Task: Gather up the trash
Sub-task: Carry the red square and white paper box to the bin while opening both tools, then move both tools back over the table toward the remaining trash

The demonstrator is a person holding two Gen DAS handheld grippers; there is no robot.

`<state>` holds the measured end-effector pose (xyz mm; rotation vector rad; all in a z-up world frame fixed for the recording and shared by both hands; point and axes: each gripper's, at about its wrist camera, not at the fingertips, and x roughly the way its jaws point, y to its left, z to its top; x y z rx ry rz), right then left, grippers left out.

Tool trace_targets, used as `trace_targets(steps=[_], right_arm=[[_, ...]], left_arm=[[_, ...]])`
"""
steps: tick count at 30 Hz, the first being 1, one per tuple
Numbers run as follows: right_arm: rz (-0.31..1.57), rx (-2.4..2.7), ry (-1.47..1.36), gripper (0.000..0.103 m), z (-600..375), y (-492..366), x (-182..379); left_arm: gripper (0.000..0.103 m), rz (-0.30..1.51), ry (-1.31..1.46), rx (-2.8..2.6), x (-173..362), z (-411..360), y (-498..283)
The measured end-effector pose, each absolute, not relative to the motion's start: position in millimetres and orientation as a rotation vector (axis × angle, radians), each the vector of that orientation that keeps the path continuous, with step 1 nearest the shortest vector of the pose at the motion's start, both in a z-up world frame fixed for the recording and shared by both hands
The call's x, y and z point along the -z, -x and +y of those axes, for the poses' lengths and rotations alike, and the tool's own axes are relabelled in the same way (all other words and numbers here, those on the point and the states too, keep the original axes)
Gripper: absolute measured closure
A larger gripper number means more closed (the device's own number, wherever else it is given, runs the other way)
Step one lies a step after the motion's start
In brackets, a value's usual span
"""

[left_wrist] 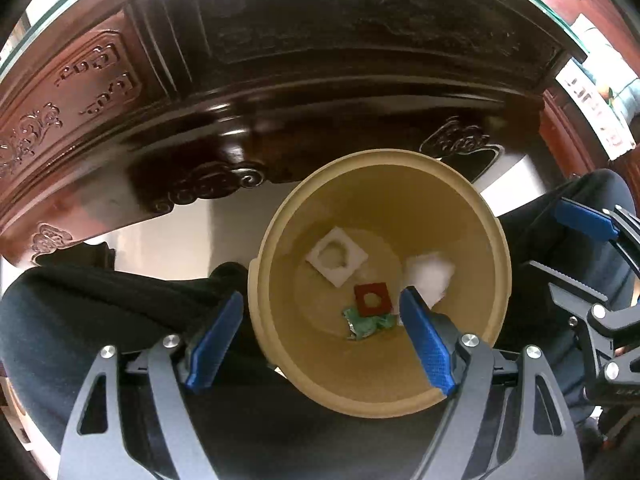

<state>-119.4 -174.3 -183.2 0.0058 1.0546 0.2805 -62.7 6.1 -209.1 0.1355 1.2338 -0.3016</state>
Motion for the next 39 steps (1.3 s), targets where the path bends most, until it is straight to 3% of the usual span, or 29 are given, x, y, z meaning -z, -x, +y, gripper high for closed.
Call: trace_targets(steps=[15,20,27,31,39], right_arm=[[1.007,-0.282,-0.027,0.023,-180,116,162],[0.939,-0.300,-0.042,0.022,-182,113,135],[0.738,-0.297,-0.017,0.015,-188,101,74],[0.618,-0.261,-0.070,0.009,-202,80,38],[0.501,-0.223,-0.243,0.008,-232,38,8]], left_arm=[[0.023,1.183,-0.139,0.309,184,-2,60],[0.020,1.121,-0.132,0.307,151,-6,56],[0.007,0.940,-0.134,0.298,81,-16,36],[0.005,0.838,-0.130,0.270,43,-21,14],[0.004,0.722,-0.098,0.251,5,-27,-25]])
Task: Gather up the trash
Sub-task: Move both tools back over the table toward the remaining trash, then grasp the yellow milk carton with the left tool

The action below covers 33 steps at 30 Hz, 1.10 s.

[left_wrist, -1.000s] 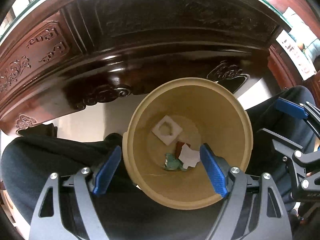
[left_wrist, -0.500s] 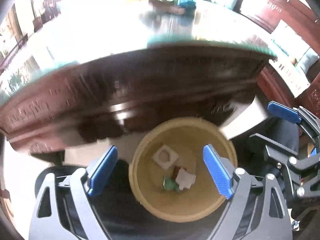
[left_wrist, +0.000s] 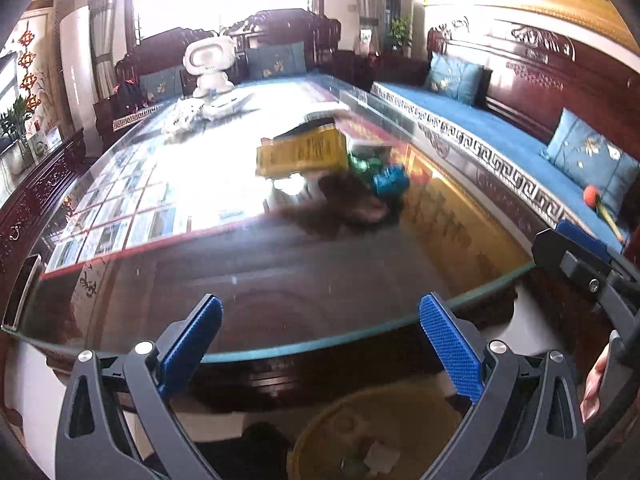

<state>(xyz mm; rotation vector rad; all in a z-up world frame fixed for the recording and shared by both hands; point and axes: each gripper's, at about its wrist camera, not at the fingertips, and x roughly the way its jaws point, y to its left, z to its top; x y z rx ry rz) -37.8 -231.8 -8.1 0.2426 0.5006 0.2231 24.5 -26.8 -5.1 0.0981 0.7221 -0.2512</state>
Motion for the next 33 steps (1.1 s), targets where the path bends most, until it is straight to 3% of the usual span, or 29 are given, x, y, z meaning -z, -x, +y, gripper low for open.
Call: trace_targets(steps=[8,17,33], right_arm=[[0.428,-0.213,-0.153,0.008,-226,5,9],[0.481,-0.215,-0.128,0.008,-227,-22,27],[0.528,-0.245,-0.171,0.008,-254,-59,39]], left_arm=[[0.004,0.714,-0.018,0.206,5,-21,-74],[0.004,0.761,0.082,0.168,20,-19,-125],[0.004,0.713,-0.079,0.027,25,-99,-208]])
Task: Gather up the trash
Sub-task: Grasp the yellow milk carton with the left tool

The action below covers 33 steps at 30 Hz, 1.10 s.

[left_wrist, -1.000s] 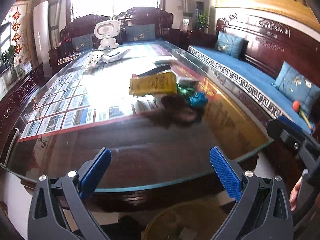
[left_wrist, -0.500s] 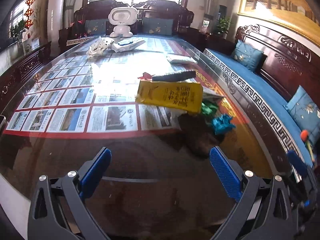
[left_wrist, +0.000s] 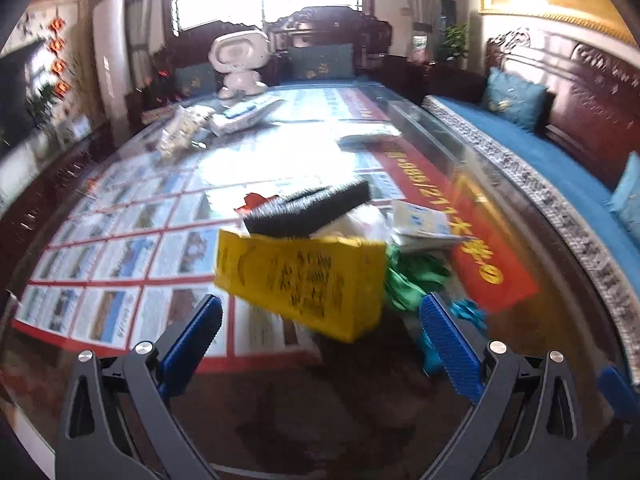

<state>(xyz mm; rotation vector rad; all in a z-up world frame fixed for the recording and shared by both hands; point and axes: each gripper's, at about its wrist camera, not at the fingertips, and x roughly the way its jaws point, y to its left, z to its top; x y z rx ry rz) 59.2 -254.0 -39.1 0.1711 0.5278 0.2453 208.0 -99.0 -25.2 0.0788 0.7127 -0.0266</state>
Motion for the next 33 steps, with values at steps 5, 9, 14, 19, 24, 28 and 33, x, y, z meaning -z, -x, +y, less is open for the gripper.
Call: trace_targets(steps=[5,9,14,19,24,28,33], right_arm=[[0.527,-0.276,-0.164,0.008,-255,-70,38],[0.530,-0.288,-0.173,0.008,-258,-78,40],[0.541,-0.296,-0.170,0.008,-260,-82,43],[0.556,-0.299,-0.176,0.008,-259,-87,45],[0.561,-0.309,-0.165,0.008,-250,-85,44],[0.566,-0.315,-0.152,0.008,-242,-84,42],[0.570,-0.333,-0.149,0.008,-231,-83,40]], left_arm=[[0.004,0.717,-0.169,-0.086,36,-116,-228],[0.004,0.723,-0.170,-0.119,39,-118,-235],[0.005,0.692,-0.082,-0.096,31,-100,-229],[0.011,0.691,-0.007,-0.044,25,-78,-227],[0.018,0.700,0.027,-0.014,28,-63,-223],[0.041,0.730,0.079,0.001,35,-49,-218],[0.042,0.771,0.190,0.032,50,-25,-210]])
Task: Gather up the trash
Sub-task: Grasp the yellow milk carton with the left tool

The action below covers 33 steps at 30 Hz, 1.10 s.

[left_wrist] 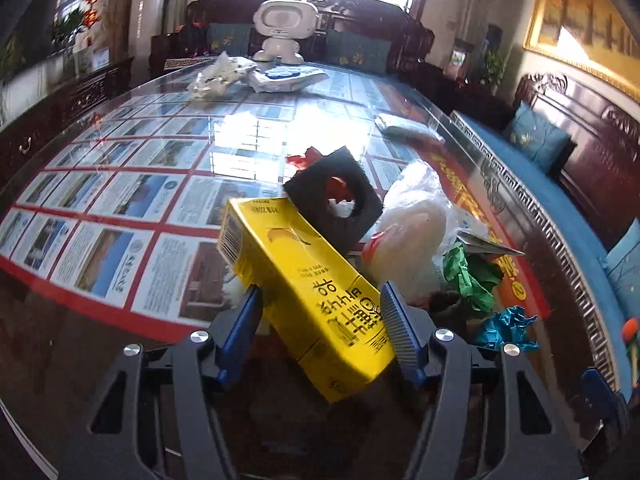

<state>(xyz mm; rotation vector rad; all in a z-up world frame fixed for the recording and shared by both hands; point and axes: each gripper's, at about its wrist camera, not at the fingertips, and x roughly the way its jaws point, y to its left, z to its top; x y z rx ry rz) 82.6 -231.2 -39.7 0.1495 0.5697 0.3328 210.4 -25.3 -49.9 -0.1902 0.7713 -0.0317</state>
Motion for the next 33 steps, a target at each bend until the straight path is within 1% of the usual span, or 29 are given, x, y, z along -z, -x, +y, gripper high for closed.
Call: trace_targets(steps=[3,4,6,9,10,12,14,15,17,22,27,33], right_arm=[[0.569,-0.337,-0.133,0.008,-225,-82,37],[0.573,-0.340,-0.129,0.008,-223,-82,37],[0.580,-0.342,-0.125,0.008,-221,-83,38],[0.592,-0.340,-0.125,0.008,-219,-85,40],[0.599,-0.336,-0.123,0.008,-219,-87,42],[0.612,-0.340,-0.126,0.008,-218,-88,43],[0.619,-0.344,-0.134,0.008,-218,-88,42],[0.619,-0.345,-0.134,0.008,-217,-88,43],[0.618,-0.350,-0.134,0.008,-217,-88,42],[0.618,-0.354,-0.136,0.008,-216,-88,42],[0.625,-0.353,-0.147,0.008,-220,-89,43],[0.621,-0.353,-0.155,0.008,-223,-86,42]], left_arm=[[0.044,0.776,0.230,0.060,53,-18,-209],[0.050,0.776,0.253,0.075,54,-14,-208],[0.063,0.779,0.295,0.107,56,-9,-209],[0.071,0.770,0.331,0.131,57,-2,-207],[0.071,0.770,0.334,0.137,58,-1,-206],[0.069,0.777,0.338,0.147,58,0,-207],[0.061,0.785,0.311,0.131,57,-2,-208],[0.053,0.790,0.301,0.122,57,-2,-209],[0.046,0.804,0.293,0.110,58,-2,-210],[0.044,0.800,0.310,0.060,51,-3,-211],[0.044,0.802,0.310,0.047,42,-20,-220],[0.044,0.858,0.303,-0.022,50,-27,-240]])
